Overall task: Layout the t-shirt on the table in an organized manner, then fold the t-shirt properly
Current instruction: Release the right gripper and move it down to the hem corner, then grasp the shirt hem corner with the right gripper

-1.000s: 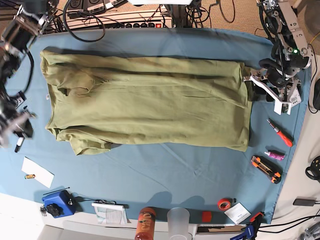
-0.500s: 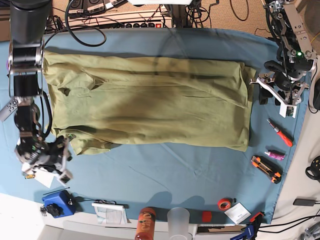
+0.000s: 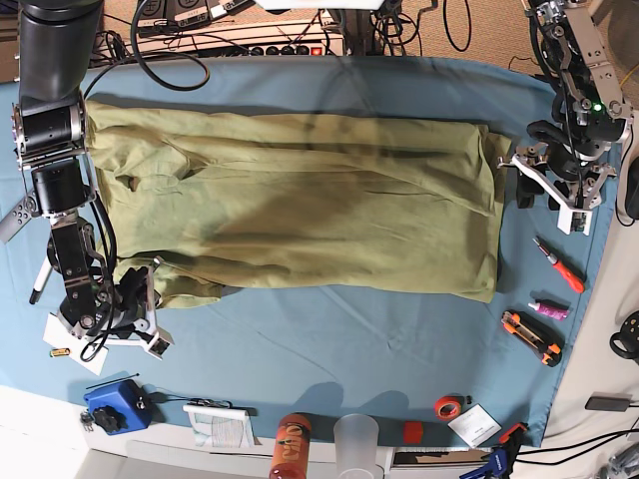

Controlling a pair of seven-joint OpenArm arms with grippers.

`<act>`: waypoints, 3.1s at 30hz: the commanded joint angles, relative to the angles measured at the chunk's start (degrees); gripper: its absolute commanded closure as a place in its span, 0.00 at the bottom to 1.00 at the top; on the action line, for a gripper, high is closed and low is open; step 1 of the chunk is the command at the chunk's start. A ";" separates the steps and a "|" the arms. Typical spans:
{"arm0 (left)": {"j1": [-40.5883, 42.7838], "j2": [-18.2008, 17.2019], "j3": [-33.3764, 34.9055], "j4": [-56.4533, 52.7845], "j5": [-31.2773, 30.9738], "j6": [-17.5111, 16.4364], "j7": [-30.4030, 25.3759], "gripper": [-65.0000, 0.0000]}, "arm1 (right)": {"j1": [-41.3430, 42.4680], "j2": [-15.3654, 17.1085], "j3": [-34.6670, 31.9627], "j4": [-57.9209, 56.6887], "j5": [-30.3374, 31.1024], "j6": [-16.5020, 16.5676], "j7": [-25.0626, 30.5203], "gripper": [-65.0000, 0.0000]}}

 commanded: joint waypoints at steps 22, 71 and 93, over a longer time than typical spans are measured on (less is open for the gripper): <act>-0.44 -0.48 -0.15 0.90 -0.61 0.15 -1.25 0.51 | 1.92 0.63 0.50 0.66 1.95 -0.34 3.30 0.62; -0.48 -0.48 -0.11 0.90 -3.67 -0.44 -2.34 0.51 | -0.24 -1.07 26.77 -14.88 8.07 -0.34 7.89 0.62; -0.48 -0.48 -0.11 0.90 -3.72 -0.44 -2.32 0.51 | -0.83 -2.43 26.71 -15.72 0.92 -0.34 10.05 0.62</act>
